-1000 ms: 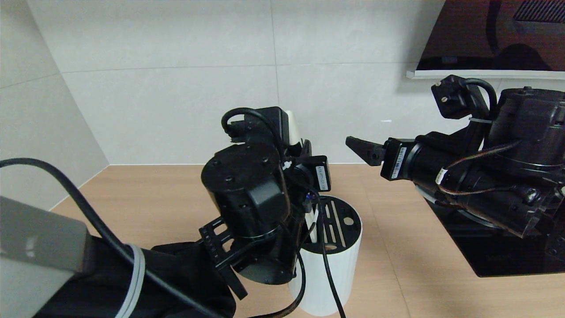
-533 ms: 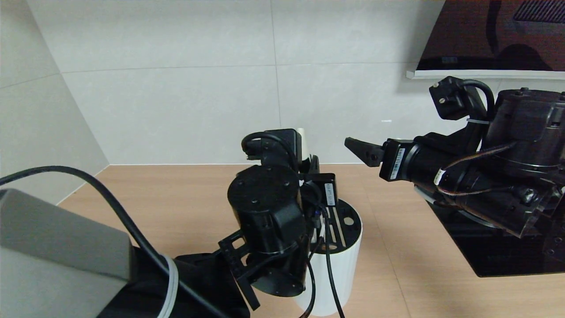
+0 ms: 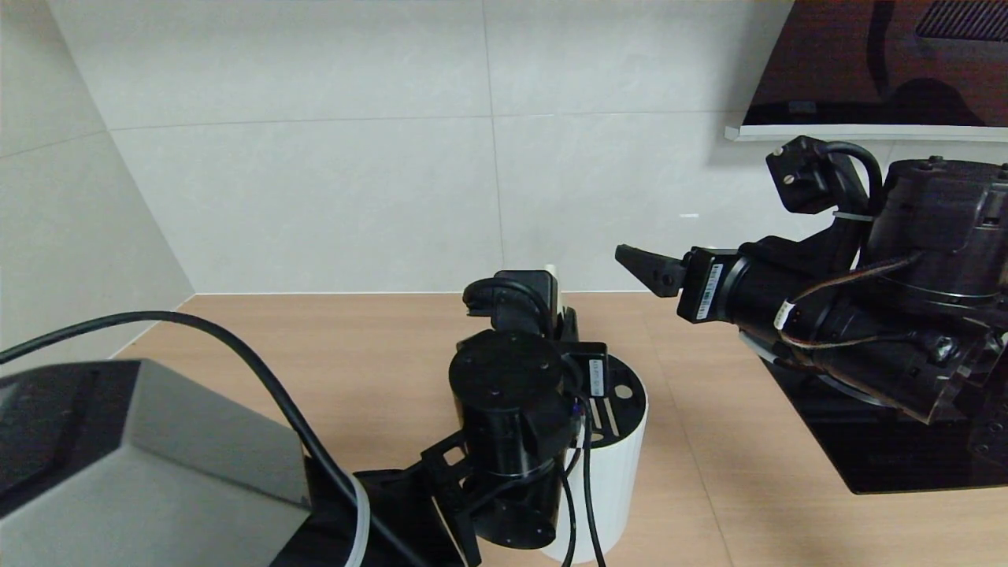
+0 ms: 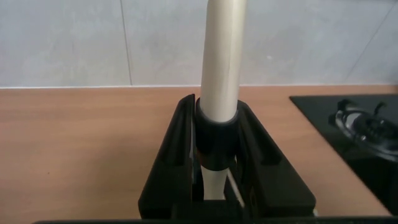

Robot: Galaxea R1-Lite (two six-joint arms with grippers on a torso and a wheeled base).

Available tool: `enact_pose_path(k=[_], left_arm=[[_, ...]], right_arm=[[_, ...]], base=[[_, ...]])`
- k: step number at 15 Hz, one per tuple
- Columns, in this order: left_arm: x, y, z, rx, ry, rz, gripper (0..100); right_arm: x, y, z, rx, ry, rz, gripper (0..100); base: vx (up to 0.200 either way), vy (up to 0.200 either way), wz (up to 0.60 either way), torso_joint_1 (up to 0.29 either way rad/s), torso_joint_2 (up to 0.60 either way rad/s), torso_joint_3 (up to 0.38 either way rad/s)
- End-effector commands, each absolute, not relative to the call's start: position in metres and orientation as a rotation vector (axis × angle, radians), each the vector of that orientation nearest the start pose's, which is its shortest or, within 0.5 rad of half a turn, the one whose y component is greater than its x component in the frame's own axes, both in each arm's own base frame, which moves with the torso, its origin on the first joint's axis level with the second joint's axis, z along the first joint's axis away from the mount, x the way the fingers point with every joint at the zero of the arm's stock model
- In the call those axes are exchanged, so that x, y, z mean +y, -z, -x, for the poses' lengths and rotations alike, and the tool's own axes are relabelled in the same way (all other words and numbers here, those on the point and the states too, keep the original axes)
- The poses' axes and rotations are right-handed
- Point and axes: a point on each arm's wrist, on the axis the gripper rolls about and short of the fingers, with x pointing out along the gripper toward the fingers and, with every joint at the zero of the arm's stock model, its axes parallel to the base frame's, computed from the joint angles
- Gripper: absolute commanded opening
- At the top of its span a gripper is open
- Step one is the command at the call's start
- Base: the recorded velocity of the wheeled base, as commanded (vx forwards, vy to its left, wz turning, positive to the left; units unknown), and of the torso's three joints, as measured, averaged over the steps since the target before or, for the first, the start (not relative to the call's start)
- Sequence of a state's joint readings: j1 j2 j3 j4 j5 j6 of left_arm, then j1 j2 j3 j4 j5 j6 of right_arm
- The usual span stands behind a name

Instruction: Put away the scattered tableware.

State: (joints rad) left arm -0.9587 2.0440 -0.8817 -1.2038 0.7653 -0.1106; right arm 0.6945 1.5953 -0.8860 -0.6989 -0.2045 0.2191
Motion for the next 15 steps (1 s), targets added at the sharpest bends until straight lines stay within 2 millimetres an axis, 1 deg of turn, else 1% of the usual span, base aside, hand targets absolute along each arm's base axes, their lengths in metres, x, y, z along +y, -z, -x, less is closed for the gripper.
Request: enact_pose_path(k=[1, 3, 5, 8, 15], left_arm=[[-0.295, -0.136, -0.226, -0.006, 0.194, 0.13, 0], [-0.295, -0.131, -0.226, 0.004, 0.193, 0.118, 0], [-0.295, -0.131, -0.226, 0.006, 0.193, 0.116, 0], [-0.295, -0.126, -0.221, 0.02, 0.205, 0.1, 0], [-0.295, -0.122, -0.221, 0.028, 0.206, 0.089, 0]], right_arm=[[0.183, -0.242, -0.227, 0.065, -0.488, -0.21, 100], [0.183, -0.242, -0.227, 0.065, -0.488, -0.21, 100], [0.183, -0.242, -0.227, 0.065, -0.488, -0.21, 100], [0.183, -0.241, -0.227, 0.068, -0.487, -0.208, 100], [0.183, -0.241, -0.227, 0.068, -0.486, -0.208, 100]], base=[[0.0, 0.0, 0.0, 0.0, 0.0, 0.0], [0.0, 0.0, 0.0, 0.0, 0.0, 0.0], [0.0, 0.0, 0.0, 0.0, 0.0, 0.0], [0.0, 0.0, 0.0, 0.0, 0.0, 0.0], [0.0, 0.0, 0.0, 0.0, 0.0, 0.0]])
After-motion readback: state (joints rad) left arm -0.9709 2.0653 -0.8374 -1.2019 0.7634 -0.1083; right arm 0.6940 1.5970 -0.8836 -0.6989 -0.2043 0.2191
